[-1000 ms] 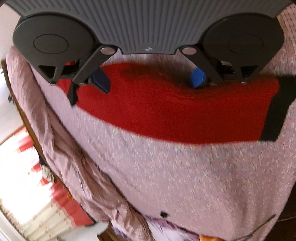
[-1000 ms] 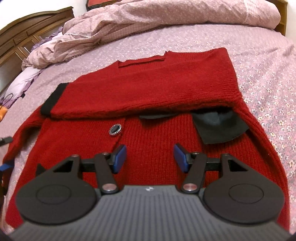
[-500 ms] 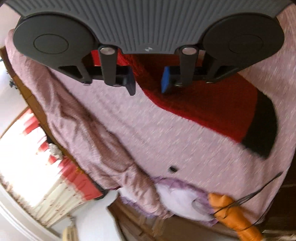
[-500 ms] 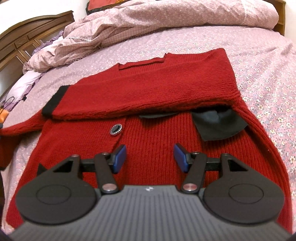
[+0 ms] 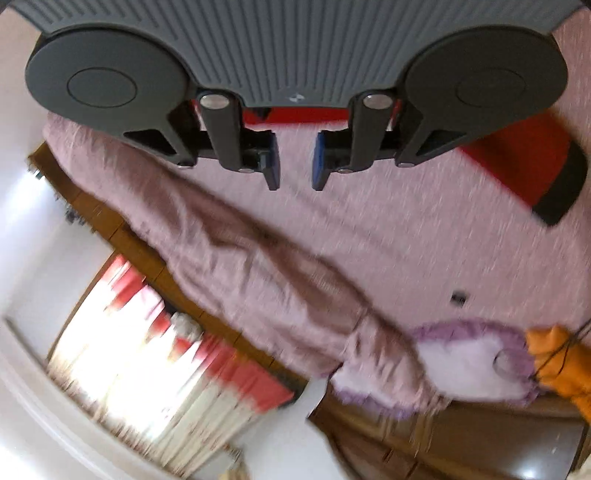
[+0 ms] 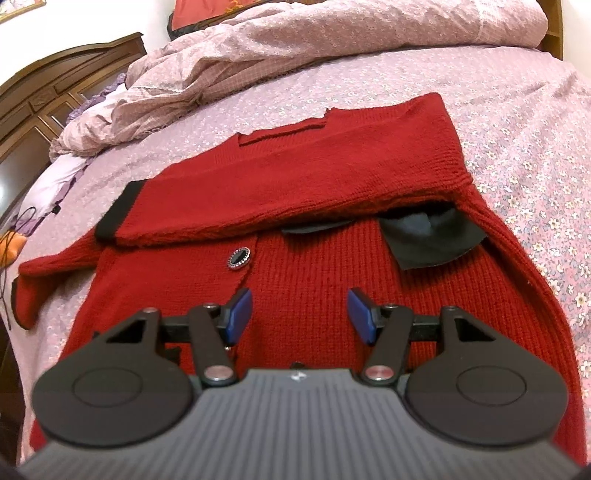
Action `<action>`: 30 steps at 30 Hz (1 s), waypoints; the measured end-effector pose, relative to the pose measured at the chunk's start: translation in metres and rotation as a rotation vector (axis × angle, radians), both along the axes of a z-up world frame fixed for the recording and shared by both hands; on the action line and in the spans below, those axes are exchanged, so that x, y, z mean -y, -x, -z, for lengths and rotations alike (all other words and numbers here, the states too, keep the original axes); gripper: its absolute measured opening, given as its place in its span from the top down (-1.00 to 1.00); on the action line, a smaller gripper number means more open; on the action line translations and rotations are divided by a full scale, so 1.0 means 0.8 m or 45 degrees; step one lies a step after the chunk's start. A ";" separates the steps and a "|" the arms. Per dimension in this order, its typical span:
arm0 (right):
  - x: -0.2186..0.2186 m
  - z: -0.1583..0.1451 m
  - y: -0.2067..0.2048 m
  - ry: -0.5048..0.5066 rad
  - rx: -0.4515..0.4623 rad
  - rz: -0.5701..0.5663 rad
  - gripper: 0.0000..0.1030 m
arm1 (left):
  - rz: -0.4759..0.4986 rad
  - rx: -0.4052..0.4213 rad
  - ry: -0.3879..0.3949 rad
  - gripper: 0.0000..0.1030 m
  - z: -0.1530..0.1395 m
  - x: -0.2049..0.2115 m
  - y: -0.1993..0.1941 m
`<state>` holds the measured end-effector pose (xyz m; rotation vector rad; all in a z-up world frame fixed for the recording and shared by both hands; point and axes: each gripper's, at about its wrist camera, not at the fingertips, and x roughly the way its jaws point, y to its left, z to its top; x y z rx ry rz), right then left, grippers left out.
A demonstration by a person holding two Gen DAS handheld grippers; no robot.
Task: Fold small clothes
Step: 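Grasp the black cuff of the folded sleeve with the left tool, then fold the held sleeve back over itself and open the left tool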
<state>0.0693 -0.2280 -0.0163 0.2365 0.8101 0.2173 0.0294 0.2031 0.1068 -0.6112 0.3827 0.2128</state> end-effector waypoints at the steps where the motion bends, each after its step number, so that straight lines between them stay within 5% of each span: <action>1: 0.000 0.000 0.000 0.000 0.000 -0.001 -0.15 | -0.011 -0.038 0.006 0.13 0.007 0.002 0.004; 2: 0.000 0.000 0.002 -0.001 0.001 -0.002 -0.15 | -0.031 -0.069 0.006 -0.28 0.014 0.005 0.008; 4: 0.000 0.001 0.002 0.000 0.002 -0.003 -0.15 | -0.103 -0.122 -0.010 -0.68 0.031 0.007 0.018; 9: 0.000 0.002 0.003 -0.001 0.003 -0.001 -0.15 | -0.223 -0.248 -0.003 -0.75 0.059 -0.008 0.022; 21: 0.000 0.001 0.007 -0.018 0.010 0.008 -0.16 | -0.511 -0.494 0.320 -0.77 0.119 -0.078 -0.031; 24: 0.002 0.002 0.007 -0.025 0.011 0.014 -0.16 | -0.573 -0.515 0.403 -0.61 0.135 -0.087 -0.027; 28: 0.004 0.004 0.006 -0.041 0.010 0.021 -0.15 | -0.516 -0.428 0.461 0.61 0.142 -0.096 -0.011; 30: 0.005 0.005 0.006 -0.048 0.014 0.023 -0.16 | -0.466 -0.368 0.486 0.72 0.139 -0.101 -0.007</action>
